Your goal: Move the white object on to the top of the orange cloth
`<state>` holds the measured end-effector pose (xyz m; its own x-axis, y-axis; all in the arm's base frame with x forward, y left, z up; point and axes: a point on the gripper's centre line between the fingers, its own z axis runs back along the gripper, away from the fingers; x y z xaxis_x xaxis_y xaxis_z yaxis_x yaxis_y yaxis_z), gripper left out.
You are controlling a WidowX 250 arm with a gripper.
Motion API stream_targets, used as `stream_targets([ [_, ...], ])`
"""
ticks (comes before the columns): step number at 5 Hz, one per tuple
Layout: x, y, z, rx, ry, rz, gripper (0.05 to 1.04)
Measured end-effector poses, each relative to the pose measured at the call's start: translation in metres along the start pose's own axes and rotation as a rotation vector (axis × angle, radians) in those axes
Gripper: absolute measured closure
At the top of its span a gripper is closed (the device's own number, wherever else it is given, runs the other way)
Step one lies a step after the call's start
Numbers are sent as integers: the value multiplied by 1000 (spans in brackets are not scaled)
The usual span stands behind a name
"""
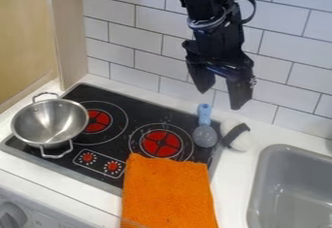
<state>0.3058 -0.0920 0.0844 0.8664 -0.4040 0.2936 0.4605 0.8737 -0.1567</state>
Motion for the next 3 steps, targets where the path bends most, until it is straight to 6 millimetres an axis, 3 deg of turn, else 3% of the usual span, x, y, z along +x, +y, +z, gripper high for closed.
stream_targets([
  [1,-15,-1,-13,-10,54,20,84],
  [3,0,-8,-18,64,-33,233,84],
])
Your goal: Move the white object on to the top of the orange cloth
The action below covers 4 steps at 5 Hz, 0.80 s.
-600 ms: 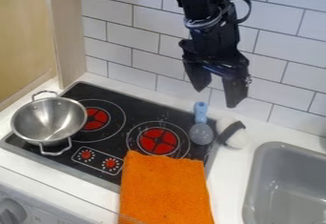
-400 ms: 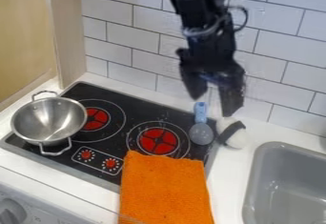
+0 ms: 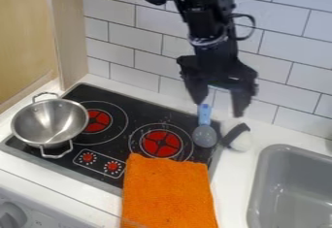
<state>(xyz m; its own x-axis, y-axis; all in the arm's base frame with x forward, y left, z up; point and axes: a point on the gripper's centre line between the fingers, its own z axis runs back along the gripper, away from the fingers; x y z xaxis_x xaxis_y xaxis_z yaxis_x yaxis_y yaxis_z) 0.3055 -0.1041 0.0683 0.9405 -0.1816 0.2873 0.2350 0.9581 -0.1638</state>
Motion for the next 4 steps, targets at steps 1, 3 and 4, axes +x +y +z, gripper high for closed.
stream_targets([
  [1,-1,-16,-7,68,-7,110,84],
  [3,6,-51,-23,112,-13,369,84],
  [4,7,-53,-24,104,-31,542,84],
])
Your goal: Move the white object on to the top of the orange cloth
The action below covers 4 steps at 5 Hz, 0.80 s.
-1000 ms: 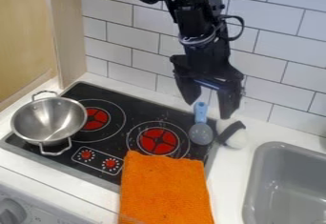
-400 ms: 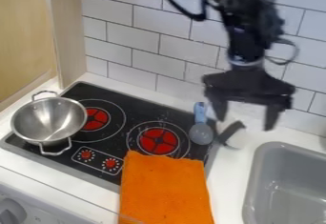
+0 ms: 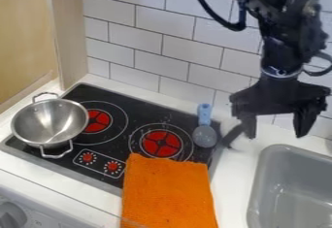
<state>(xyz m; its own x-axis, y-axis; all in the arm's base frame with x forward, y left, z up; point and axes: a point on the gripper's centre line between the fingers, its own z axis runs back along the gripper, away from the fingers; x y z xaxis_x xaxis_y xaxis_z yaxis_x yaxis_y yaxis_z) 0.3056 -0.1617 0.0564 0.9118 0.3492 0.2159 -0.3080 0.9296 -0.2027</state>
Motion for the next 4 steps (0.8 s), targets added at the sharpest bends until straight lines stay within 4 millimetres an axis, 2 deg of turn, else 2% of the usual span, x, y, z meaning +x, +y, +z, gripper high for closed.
stream_targets([
  [1,5,1,0,6,-33,138,84],
  [2,13,14,1,81,-92,239,84],
  [4,14,29,-16,181,-103,229,84],
])
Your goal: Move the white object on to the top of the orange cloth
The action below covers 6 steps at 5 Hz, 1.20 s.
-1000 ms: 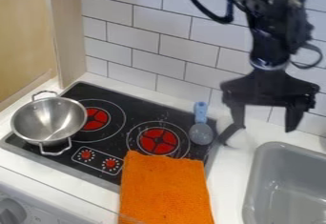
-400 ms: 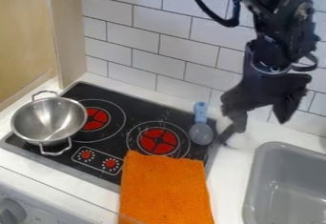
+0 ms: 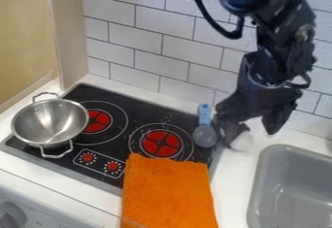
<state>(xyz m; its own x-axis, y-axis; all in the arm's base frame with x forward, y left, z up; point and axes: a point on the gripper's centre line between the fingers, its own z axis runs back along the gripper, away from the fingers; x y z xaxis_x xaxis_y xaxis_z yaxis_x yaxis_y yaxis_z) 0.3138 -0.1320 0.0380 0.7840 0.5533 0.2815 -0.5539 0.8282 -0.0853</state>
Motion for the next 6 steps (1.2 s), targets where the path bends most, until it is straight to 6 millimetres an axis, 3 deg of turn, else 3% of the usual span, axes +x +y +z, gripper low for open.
stream_targets([
  [3,15,-15,-26,62,-56,38,84],
  [4,17,-17,-34,79,-67,26,137],
  [5,19,-18,-35,70,-79,15,434],
  [6,19,-17,-35,73,-80,15,627],
])
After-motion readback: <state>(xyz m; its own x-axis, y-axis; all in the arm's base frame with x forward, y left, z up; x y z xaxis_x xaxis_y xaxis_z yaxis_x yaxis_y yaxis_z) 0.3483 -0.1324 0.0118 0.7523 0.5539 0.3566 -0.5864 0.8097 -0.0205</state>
